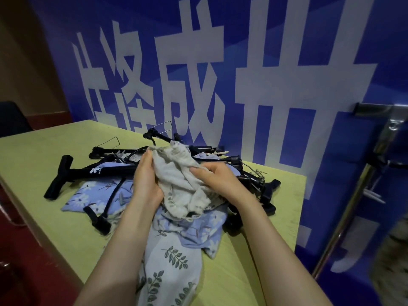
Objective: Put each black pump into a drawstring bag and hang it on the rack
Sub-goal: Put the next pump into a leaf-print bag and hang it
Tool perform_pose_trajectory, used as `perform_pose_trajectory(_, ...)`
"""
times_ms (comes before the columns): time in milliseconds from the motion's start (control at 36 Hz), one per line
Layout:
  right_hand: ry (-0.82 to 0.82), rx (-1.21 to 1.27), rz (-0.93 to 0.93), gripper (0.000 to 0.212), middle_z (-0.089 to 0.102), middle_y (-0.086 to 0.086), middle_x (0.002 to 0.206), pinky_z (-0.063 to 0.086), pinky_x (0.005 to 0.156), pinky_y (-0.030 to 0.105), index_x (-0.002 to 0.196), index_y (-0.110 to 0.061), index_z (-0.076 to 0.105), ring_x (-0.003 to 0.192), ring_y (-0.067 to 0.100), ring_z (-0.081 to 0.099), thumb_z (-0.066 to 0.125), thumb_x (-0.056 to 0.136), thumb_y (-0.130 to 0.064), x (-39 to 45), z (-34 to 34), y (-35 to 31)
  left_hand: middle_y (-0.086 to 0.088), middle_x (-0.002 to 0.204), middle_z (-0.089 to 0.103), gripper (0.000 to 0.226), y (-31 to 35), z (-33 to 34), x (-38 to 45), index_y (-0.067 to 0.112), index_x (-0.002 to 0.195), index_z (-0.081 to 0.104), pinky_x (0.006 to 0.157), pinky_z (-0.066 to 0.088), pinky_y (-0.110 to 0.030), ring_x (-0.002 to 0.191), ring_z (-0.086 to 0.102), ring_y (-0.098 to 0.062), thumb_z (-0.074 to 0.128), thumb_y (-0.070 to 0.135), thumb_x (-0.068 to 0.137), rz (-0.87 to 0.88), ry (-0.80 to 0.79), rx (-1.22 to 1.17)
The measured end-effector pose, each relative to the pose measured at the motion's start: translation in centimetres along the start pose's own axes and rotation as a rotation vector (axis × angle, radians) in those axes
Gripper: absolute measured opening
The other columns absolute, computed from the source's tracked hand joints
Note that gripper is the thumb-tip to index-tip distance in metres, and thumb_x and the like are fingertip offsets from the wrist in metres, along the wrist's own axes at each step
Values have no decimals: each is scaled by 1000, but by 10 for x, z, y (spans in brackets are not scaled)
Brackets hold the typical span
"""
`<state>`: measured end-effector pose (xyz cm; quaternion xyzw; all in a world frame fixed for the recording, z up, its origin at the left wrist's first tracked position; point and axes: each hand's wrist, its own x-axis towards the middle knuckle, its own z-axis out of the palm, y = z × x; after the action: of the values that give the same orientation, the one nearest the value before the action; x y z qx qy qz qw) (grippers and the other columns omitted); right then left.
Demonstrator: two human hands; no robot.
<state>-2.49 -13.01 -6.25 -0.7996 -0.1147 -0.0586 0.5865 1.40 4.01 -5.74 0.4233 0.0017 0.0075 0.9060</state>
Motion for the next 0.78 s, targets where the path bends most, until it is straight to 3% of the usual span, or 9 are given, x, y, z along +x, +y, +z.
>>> perform_pose_trajectory(111, 147, 304, 12, 27, 65, 4, 74, 48, 62, 31, 83, -9, 64, 67, 18, 60, 55, 98, -30, 5, -7, -2, 2, 90, 70, 19, -4, 10, -11, 25, 93, 66, 75, 52, -32, 86, 65, -19, 50, 30, 100, 243, -2, 272)
perform_pose_trajectory(194, 166, 654, 78, 28, 74, 11, 97, 58, 75, 34, 107, -8, 68, 86, 23, 71, 53, 98, -29, 9, -16, -1, 8, 81, 64, 13, -9, 11, -21, 27, 88, 64, 61, 46, -16, 72, 57, -8, 55, 35, 95, 461, -122, 695)
perform_pose_trajectory(333, 149, 1010, 133, 32, 73, 13, 96, 59, 76, 31, 101, -5, 69, 84, 21, 71, 51, 98, -31, 6, -22, -6, 1, 62, 56, 37, -19, 3, -14, 2, 78, 66, 52, 34, -23, 54, 46, -10, 67, 38, 87, 413, -299, 1028)
perform_pose_trajectory(389, 150, 1058, 122, 30, 72, 15, 100, 58, 78, 31, 104, -5, 69, 88, 22, 70, 54, 95, -30, 6, -21, -6, -5, 68, 52, 45, -16, 3, -13, -2, 83, 63, 59, 36, -25, 61, 45, -12, 67, 43, 85, 355, -260, 879)
perform_pose_trajectory(500, 61, 1035, 64, 27, 73, 14, 94, 52, 87, 34, 97, -5, 74, 87, 24, 69, 63, 81, -22, 6, -19, -4, -4, 99, 70, 27, -5, 6, -11, 19, 98, 69, 87, 50, -39, 97, 63, -23, 62, 37, 80, 103, -194, 304)
perform_pose_trajectory(556, -9, 1004, 34, 19, 74, 12, 89, 51, 90, 35, 85, -9, 78, 83, 23, 70, 62, 81, -19, 6, -17, -2, -11, 101, 71, 31, 0, 7, -11, 13, 100, 69, 82, 58, -39, 94, 68, -25, 58, 36, 82, -19, -228, 127)
perform_pose_trajectory(639, 42, 927, 31, 33, 68, 20, 102, 48, 94, 40, 107, 1, 69, 93, 30, 65, 70, 80, -18, 10, -14, 5, -14, 91, 73, 30, 5, 7, -16, 10, 89, 75, 72, 61, -35, 81, 71, -23, 52, 31, 89, -95, -277, 0)
perform_pose_trajectory(694, 137, 836, 25, 43, 65, 20, 98, 50, 82, 36, 111, 4, 63, 88, 29, 62, 70, 77, -22, 10, -11, 5, -10, 82, 73, 26, 5, 7, -19, 12, 80, 75, 64, 60, -30, 72, 71, -20, 55, 27, 82, -91, -302, -62)
perform_pose_trajectory(778, 281, 493, -29, 4, 60, 5, 78, 45, 66, 29, 86, -12, 63, 74, 19, 55, 63, 86, -16, 9, -7, 6, -4, 74, 69, 18, 2, 6, -17, 14, 83, 64, 61, 58, -24, 68, 68, -18, 48, 21, 89, -21, -238, -69)
